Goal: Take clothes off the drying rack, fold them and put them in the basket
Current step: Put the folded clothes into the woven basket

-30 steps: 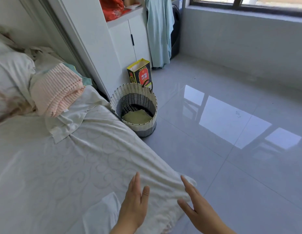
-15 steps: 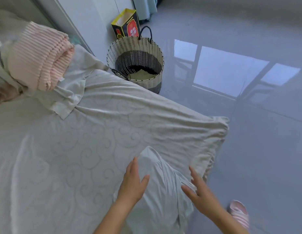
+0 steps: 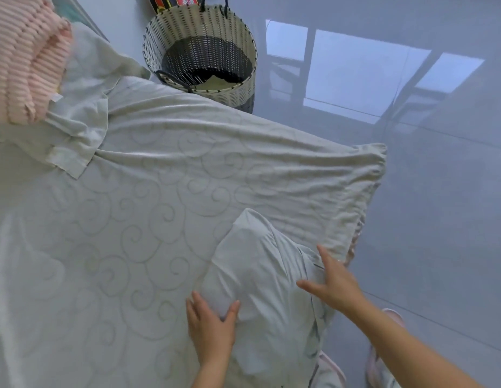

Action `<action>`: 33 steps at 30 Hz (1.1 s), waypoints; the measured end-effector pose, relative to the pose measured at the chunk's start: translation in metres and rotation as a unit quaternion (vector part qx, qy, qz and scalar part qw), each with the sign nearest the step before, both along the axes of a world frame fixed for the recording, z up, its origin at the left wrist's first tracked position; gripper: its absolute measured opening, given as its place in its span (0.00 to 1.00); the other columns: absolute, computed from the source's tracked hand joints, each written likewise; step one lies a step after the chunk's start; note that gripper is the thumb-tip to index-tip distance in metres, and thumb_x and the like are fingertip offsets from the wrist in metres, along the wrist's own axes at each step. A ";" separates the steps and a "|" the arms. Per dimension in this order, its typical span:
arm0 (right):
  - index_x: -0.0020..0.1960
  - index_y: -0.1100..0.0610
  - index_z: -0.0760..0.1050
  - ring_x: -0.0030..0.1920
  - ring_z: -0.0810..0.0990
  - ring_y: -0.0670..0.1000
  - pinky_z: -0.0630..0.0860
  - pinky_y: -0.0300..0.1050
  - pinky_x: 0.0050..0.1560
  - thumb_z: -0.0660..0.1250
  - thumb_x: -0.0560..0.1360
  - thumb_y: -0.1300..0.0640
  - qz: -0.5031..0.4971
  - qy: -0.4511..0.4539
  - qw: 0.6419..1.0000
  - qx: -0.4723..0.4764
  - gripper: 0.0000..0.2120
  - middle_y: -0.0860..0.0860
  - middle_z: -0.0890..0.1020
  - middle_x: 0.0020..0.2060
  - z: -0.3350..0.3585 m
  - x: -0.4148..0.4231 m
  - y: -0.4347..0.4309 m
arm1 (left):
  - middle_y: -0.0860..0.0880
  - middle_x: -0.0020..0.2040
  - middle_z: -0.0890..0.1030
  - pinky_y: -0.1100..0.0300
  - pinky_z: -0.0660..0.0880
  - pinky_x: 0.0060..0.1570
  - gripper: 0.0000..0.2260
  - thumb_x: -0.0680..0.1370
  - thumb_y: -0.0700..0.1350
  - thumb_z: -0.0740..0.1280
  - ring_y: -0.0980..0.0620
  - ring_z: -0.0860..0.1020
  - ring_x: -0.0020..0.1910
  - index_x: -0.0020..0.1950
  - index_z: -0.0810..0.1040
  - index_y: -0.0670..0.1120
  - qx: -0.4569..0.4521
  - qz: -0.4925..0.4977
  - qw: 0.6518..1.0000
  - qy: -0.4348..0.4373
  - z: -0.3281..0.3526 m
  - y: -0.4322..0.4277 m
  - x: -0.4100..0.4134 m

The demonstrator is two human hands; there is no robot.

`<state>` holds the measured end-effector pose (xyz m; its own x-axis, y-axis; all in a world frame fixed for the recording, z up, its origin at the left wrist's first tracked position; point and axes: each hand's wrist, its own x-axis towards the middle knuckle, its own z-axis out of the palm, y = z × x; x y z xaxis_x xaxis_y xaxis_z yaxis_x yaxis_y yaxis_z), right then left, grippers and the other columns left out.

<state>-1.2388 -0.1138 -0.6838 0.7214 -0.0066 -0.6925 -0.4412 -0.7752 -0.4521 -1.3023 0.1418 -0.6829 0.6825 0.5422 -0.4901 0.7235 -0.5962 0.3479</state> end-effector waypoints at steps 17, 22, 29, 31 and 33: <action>0.77 0.42 0.37 0.76 0.56 0.51 0.58 0.57 0.74 0.71 0.53 0.25 -0.348 -0.005 0.929 0.128 0.65 0.47 0.53 0.77 -0.008 -0.084 0.024 | 0.52 0.55 0.80 0.57 0.73 0.50 0.36 0.59 0.67 0.74 0.49 0.79 0.54 0.60 0.73 0.51 -0.176 -0.070 0.982 0.020 -0.023 0.042 0.065; 0.78 0.44 0.41 0.75 0.57 0.53 0.58 0.54 0.74 0.70 0.43 0.23 -0.404 0.009 0.901 0.157 0.72 0.48 0.56 0.76 -0.007 -0.110 0.061 | 0.53 0.54 0.79 0.54 0.74 0.53 0.41 0.52 0.71 0.71 0.51 0.78 0.53 0.60 0.72 0.52 -0.179 -0.118 0.975 0.058 -0.030 0.046 0.090; 0.78 0.46 0.41 0.72 0.62 0.57 0.62 0.54 0.68 0.76 0.55 0.32 -0.386 0.017 0.918 0.095 0.64 0.55 0.63 0.72 -0.006 -0.103 0.061 | 0.52 0.54 0.79 0.56 0.73 0.51 0.45 0.49 0.69 0.73 0.51 0.79 0.54 0.62 0.72 0.49 -0.232 -0.077 0.969 0.045 -0.030 0.040 0.093; 0.78 0.46 0.39 0.72 0.62 0.56 0.62 0.54 0.68 0.76 0.61 0.36 -0.386 0.011 0.918 0.095 0.60 0.55 0.61 0.73 -0.006 -0.106 0.065 | 0.52 0.55 0.77 0.57 0.72 0.53 0.47 0.49 0.69 0.72 0.50 0.77 0.56 0.64 0.69 0.50 -0.227 -0.084 0.969 0.050 -0.024 0.035 0.091; 0.77 0.44 0.35 0.74 0.59 0.53 0.60 0.53 0.71 0.73 0.59 0.32 -0.390 0.003 0.914 0.111 0.62 0.51 0.56 0.76 -0.006 -0.106 0.073 | 0.54 0.59 0.75 0.56 0.71 0.55 0.52 0.51 0.71 0.70 0.49 0.76 0.58 0.71 0.63 0.52 -0.214 -0.101 0.970 0.059 -0.016 0.031 0.088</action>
